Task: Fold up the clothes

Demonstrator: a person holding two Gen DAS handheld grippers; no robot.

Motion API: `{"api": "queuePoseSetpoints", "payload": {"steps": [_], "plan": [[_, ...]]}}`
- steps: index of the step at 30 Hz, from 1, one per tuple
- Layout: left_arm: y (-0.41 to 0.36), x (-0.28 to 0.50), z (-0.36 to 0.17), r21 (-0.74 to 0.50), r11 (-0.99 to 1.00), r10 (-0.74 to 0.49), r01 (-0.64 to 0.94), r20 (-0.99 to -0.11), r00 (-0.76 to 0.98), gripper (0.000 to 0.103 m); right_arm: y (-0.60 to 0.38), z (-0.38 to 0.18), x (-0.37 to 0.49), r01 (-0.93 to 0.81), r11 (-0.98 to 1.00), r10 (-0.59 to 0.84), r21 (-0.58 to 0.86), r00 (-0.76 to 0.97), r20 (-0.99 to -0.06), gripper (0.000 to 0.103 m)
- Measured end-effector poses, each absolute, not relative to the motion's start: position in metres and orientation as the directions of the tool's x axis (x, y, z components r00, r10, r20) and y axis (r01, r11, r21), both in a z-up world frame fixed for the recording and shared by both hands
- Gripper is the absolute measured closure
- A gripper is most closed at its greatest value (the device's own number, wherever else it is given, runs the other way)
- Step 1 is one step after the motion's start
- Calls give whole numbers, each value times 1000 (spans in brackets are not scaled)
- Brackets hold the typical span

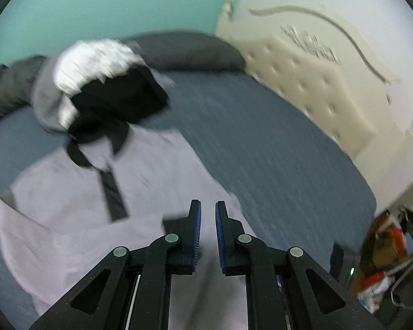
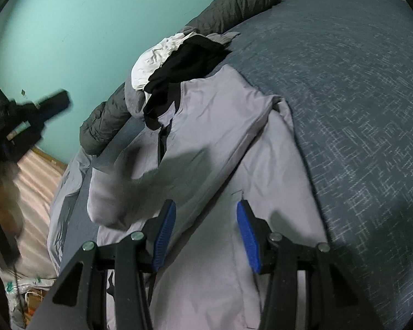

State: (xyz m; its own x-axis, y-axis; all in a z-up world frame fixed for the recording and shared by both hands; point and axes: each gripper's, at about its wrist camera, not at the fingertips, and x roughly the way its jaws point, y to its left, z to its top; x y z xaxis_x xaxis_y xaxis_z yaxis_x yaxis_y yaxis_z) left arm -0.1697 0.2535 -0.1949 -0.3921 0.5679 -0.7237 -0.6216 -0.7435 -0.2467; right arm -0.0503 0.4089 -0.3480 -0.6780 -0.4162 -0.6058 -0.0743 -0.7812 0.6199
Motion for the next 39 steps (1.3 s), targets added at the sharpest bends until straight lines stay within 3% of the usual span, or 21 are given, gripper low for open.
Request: {"api": "queuePoseSetpoints", "payload": {"steps": [1,2,3,8,12,19,30,31,33,34,36,39], "plan": [[260,-165,-206,-240,-736,562,-633,-738,-374,80,410,-349,-51,-79,-779,-416,622,-677,-607,56],[267,-160,-216,-234,-728,556,-644,-751,-356,64,411,-351,-52,-84,-775,-417,626,-676,-607,56],[268,-155,-221,-234,-720,557,-653,-756,-344,57,412,-353,-52,-89,-773,-417,628,-675,-608,56],[226,-150,-237,-213,-754,517,-621,-776,-361,57,414,-356,-54,-97,-768,-415,633,-678,-607,56],[171,-160,-253,-189,-828,440,-528,-803,-402,57,408,-355,-63,-72,-751,-447,656,-676,-586,46],[89,-171,-286,-162,-907,331,-388,-843,-424,56,382,-351,-95,-13,-741,-500,672,-657,-564,45],[7,-174,-320,-173,-948,281,-266,-848,-450,56,344,-385,-141,-27,-831,-463,556,-523,-716,43],[1,-173,-321,-176,-950,278,-257,-849,-450,56,342,-387,-142,-28,-829,-465,558,-519,-717,45],[-10,-172,-323,-177,-954,272,-243,-850,-451,55,341,-388,-142,-23,-826,-471,564,-522,-711,73],[-14,-172,-324,-176,-955,269,-238,-851,-451,55,341,-388,-142,-21,-825,-472,565,-525,-708,77],[-24,-170,-322,-177,-958,265,-227,-849,-457,55,341,-385,-139,-12,-822,-476,569,-535,-698,94],[-38,-167,-316,-177,-961,259,-212,-843,-471,54,343,-374,-131,16,-799,-501,600,-569,-652,100]]}}
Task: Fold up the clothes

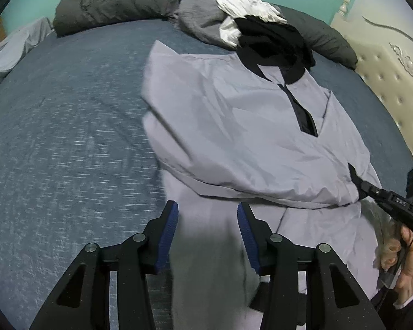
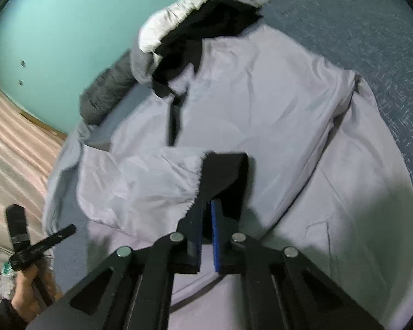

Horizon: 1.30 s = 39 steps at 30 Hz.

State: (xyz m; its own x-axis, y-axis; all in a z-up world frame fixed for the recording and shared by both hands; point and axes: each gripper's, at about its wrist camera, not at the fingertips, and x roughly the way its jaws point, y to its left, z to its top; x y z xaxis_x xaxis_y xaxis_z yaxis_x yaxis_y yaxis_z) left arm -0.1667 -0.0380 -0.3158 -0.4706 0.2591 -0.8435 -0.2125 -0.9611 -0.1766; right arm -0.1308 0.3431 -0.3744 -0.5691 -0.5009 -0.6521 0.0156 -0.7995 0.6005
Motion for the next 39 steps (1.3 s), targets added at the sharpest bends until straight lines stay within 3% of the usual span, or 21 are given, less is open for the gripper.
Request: {"api": "queuePoseSetpoints", "payload": {"steps": [7,12,15,21,37,39], "plan": [[-60,-159,-297,-158,-969,235,-191,-834,-500,53,357,-327,-94,81,-792,-477,606,-702,-529,100],[-67,-155,-294,-131,-974,209,-187,-842,-498,51,388,-296,-52,50,-820,-362,570,-817,-450,100],[-66,-156,-300,-114,-976,192,-184,-851,-490,51,400,-299,-38,1,-836,-309,548,-826,-471,100],[-62,-168,-318,-68,-981,148,-183,-870,-470,51,403,-337,-43,-48,-826,-337,562,-757,-560,100],[-37,-253,-353,36,-973,79,-229,-876,-477,51,405,-354,-48,-51,-838,-352,544,-710,-609,100],[-35,-262,-359,56,-968,69,-245,-878,-473,56,405,-356,-48,-50,-836,-357,546,-706,-611,100]]}}
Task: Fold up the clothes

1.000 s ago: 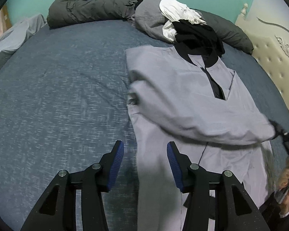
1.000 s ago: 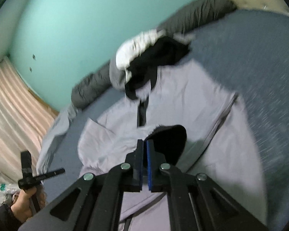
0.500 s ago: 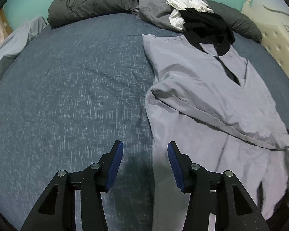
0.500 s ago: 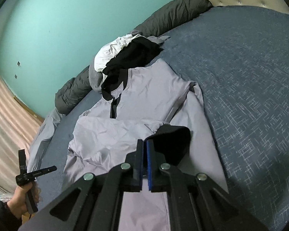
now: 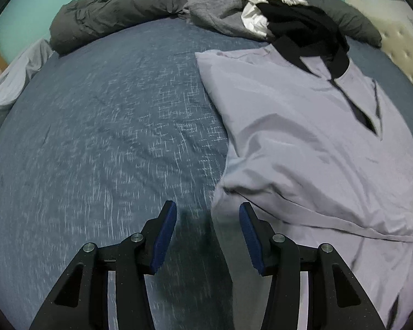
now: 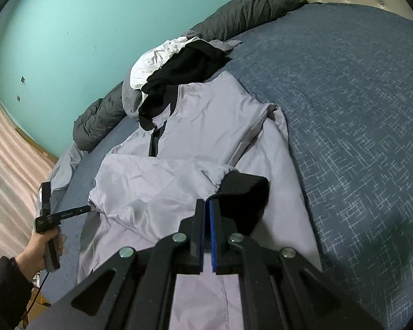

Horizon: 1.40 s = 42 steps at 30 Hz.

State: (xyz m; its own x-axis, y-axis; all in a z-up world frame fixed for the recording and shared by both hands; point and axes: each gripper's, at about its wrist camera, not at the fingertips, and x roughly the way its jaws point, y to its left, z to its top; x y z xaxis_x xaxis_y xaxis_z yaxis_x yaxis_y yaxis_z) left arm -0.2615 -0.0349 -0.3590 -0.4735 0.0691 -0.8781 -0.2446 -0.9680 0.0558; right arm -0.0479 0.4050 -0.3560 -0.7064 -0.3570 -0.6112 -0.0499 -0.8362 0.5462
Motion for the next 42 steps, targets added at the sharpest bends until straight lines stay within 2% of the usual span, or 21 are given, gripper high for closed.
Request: {"api": "queuePoseSetpoints", "payload": {"steps": [1,3,4,5,6,8,13,21,24,27,30,31,33,35,41,42], "plan": [[-34,-264,-361,63,-965,67,-253,-877,-475,60,405,-356,-48,-51,-835,-358,547,-705,-612,100],[-35,-268,-364,63,-961,76,-269,-875,-477,76,405,-357,-49,-53,-834,-359,549,-703,-614,100],[-35,-269,-365,53,-959,91,-280,-875,-476,80,406,-358,-49,-53,-834,-360,549,-701,-615,100],[-34,-268,-365,50,-953,102,-298,-875,-474,93,406,-358,-49,-55,-832,-362,552,-700,-616,100],[-32,-266,-364,60,-947,104,-316,-872,-479,100,406,-359,-50,-56,-829,-365,556,-699,-615,100],[-34,-260,-359,61,-943,117,-328,-860,-497,100,406,-359,-50,-57,-820,-376,570,-696,-611,100],[-58,-253,-341,-7,-954,168,-298,-839,-518,100,405,-359,-48,-56,-807,-398,587,-684,-612,100],[-53,-249,-366,70,-940,98,-334,-882,-462,99,392,-377,-50,-85,-880,-347,467,-556,-755,100],[-57,-247,-361,61,-946,103,-317,-874,-474,95,401,-370,-45,-85,-857,-365,508,-596,-716,99],[-69,-242,-352,54,-959,94,-279,-868,-488,84,410,-361,-43,-104,-847,-352,521,-625,-697,98],[-84,-240,-340,-17,-972,136,-233,-854,-503,83,416,-353,-43,-122,-844,-330,522,-649,-685,96],[-87,-238,-336,-39,-974,152,-225,-845,-513,82,418,-350,-44,-125,-845,-321,520,-660,-679,94],[-88,-238,-331,-81,-972,186,-221,-839,-512,66,421,-345,-46,-131,-846,-302,517,-682,-667,76],[-80,-243,-332,-123,-964,228,-237,-842,-489,60,423,-345,-52,-153,-843,-284,515,-686,-670,62],[-64,-261,-350,-149,-960,243,-235,-861,-447,60,417,-376,-71,-185,-834,-321,521,-606,-728,61],[-65,-263,-355,-160,-960,248,-229,-865,-436,60,415,-382,-73,-187,-831,-332,524,-591,-736,64]]}}
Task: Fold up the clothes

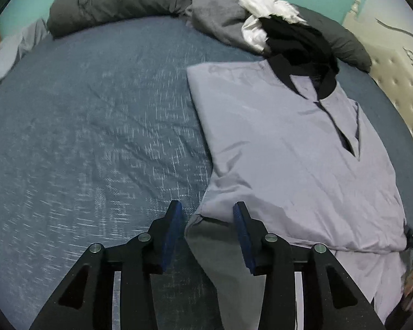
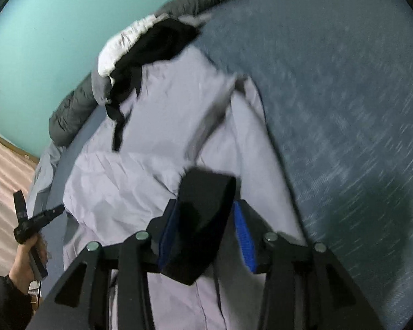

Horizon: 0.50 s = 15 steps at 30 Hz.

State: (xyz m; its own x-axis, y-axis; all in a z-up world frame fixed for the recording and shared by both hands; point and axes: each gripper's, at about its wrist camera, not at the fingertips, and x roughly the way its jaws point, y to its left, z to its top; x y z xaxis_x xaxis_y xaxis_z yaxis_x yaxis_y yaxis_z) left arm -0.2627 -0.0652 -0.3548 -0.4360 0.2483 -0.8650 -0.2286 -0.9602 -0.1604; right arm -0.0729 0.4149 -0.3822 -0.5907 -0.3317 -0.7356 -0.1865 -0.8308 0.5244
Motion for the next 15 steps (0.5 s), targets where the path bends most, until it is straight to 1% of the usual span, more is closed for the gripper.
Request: {"api": "queuePoseSetpoints", "payload": {"steps": [1,2,3,4,6,10,11,15], "plan": [[-68,-263,-360,-171,-960,252,-222,-869,-425,60,413,-386,-74,-184,-831,-339,525,-581,-740,67],[-70,-262,-364,-178,-959,257,-219,-872,-416,65,412,-388,-74,-183,-836,-337,517,-572,-748,74],[-72,-261,-369,-186,-958,262,-216,-875,-407,82,412,-389,-75,-183,-842,-332,508,-566,-754,82],[-73,-261,-373,-193,-958,266,-214,-877,-399,87,413,-390,-75,-184,-847,-326,499,-562,-760,84],[-76,-258,-378,-199,-956,272,-215,-877,-397,91,415,-390,-73,-194,-846,-321,497,-559,-765,96],[-84,-253,-377,-207,-956,278,-206,-864,-419,94,419,-389,-67,-199,-844,-318,498,-563,-763,99],[-86,-251,-376,-208,-957,277,-203,-862,-425,103,418,-388,-67,-200,-848,-311,491,-563,-766,100],[-108,-249,-374,-211,-969,245,-126,-860,-448,103,416,-387,-65,-206,-855,-294,477,-564,-772,100]]}}
